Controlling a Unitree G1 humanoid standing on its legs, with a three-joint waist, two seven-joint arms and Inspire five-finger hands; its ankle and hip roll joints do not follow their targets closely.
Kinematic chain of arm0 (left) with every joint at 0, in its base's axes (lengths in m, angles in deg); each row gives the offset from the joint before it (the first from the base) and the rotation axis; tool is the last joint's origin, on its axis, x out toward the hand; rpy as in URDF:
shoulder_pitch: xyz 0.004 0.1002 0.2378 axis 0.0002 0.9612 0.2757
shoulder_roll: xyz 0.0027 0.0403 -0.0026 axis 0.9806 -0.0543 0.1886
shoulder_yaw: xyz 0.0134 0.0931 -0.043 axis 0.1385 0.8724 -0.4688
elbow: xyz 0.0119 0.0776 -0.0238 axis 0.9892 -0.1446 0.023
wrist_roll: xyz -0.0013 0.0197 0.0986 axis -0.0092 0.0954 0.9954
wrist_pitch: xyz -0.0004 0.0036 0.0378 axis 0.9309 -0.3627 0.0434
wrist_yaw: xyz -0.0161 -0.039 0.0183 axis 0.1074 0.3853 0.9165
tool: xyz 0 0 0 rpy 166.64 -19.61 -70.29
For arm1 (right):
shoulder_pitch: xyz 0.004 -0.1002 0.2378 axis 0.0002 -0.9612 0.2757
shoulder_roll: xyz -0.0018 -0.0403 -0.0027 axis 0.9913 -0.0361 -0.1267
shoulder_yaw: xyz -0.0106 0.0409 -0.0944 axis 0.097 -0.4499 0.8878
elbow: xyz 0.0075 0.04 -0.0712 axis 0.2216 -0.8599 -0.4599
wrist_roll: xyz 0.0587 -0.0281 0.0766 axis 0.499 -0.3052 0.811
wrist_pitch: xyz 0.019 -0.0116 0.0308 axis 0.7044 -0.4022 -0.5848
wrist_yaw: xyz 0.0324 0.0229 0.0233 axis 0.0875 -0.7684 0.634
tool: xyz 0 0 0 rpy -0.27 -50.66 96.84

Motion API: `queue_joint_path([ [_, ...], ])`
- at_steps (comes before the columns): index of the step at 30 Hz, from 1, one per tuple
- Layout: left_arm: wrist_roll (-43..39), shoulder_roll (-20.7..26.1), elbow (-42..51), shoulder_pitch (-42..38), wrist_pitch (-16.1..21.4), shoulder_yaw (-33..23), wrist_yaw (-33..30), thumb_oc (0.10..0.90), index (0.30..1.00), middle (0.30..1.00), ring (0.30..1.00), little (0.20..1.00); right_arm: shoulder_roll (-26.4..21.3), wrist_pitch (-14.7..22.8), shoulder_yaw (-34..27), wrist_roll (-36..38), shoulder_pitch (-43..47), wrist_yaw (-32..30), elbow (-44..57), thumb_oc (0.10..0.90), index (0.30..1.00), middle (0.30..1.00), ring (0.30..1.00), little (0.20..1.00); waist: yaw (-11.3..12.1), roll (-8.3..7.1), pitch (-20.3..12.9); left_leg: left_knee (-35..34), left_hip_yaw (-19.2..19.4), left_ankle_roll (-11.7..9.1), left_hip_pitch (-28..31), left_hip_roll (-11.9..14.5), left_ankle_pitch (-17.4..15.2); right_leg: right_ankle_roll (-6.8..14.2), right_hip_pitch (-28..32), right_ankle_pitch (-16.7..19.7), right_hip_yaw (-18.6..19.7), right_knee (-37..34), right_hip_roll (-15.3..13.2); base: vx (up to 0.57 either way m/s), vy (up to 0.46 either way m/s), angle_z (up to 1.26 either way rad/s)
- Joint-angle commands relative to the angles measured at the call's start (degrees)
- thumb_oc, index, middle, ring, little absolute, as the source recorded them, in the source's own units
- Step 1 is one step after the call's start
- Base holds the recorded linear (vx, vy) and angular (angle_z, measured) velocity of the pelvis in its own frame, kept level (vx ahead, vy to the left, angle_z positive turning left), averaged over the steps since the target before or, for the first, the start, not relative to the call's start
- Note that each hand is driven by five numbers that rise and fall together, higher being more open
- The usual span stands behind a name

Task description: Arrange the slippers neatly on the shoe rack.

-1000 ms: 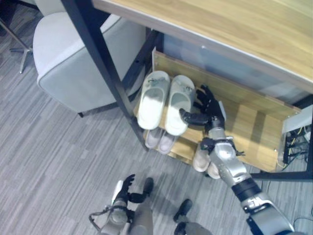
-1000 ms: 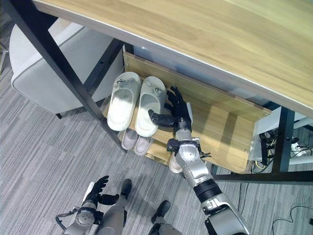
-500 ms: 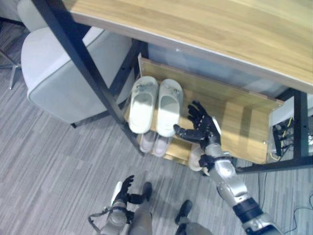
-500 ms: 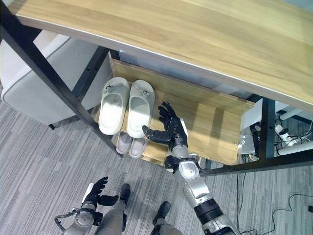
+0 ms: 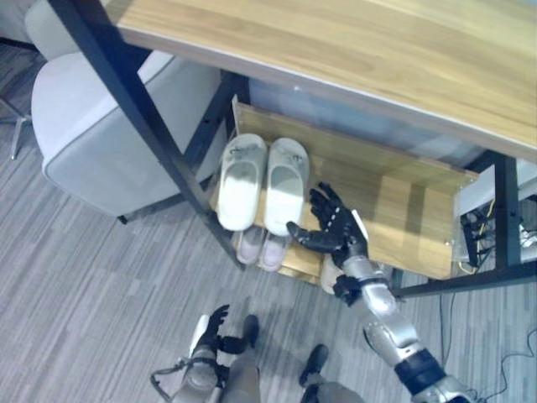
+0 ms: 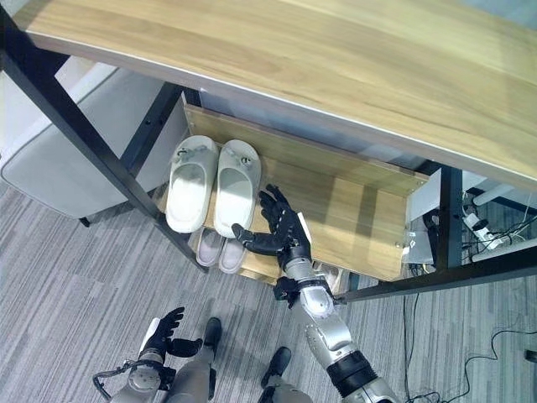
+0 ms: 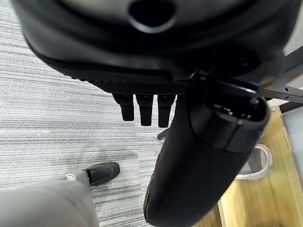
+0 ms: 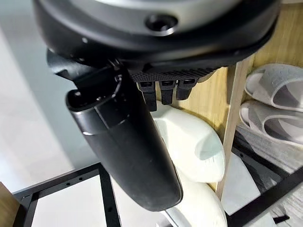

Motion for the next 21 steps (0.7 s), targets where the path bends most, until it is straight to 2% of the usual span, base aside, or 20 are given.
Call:
queue_joint_path([
  [1, 0.48, 0.87, -0.97, -0.3, 1.96, 1.39, -0.98, 0.8, 0.9, 0.9, 0.9, 0.9, 2.75, 4.09, 2.95, 1.05, 3.14, 2.5, 6.01, 0.8, 0.9, 0.9, 0.9, 0.9, 0.11, -1.33, -3.49, -0.47, 3.82, -0.94, 1.32, 0.87, -4.82, 3.27, -0.18, -4.98, 1.14, 3.53, -1.86, 0.0, 0.0, 0.0],
  [11, 0.06, 0.71, -1.32, -0.51, 1.99, 1.01, -1.44, 0.8, 0.9, 0.9, 0.9, 0.9, 1.74, 4.03, 1.43, -0.84, 4.09, 1.1, 4.2, 0.8, 0.9, 0.9, 0.9, 0.9, 0.25, -1.66, -3.63, -0.47, 3.96, -0.89, 1.66, 0.98, -4.81, 3.3, 0.07, -4.83, 1.05, 3.63, -1.89, 0.0, 0.0, 0.0],
  [15, 0.06, 0.72, -1.64, -0.24, 1.67, 0.24, -1.08, 0.8, 0.9, 0.9, 0.9, 0.9, -0.32, 3.47, -1.43, -1.64, 1.35, 0.92, 4.58, 0.8, 0.9, 0.9, 0.9, 0.9, -0.86, -1.52, -4.65, -0.47, 4.95, -0.81, 2.73, 1.08, -5.22, 3.47, 0.73, -4.65, 1.6, 3.41, -1.96, 0.0, 0.0, 0.0],
  [21, 0.64, 0.81, -1.43, 1.61, 1.59, -1.07, 1.03, 0.8, 0.9, 0.9, 0.9, 0.9, -6.36, 2.62, -6.35, -1.32, -6.49, 5.27, 8.61, 0.8, 0.9, 0.9, 0.9, 0.9, -3.06, -1.14, -7.18, -0.47, 6.32, -0.88, 5.21, 1.29, -5.77, 3.6, 2.78, -4.86, 2.73, 3.06, -1.75, 0.02, -0.007, -0.09],
])
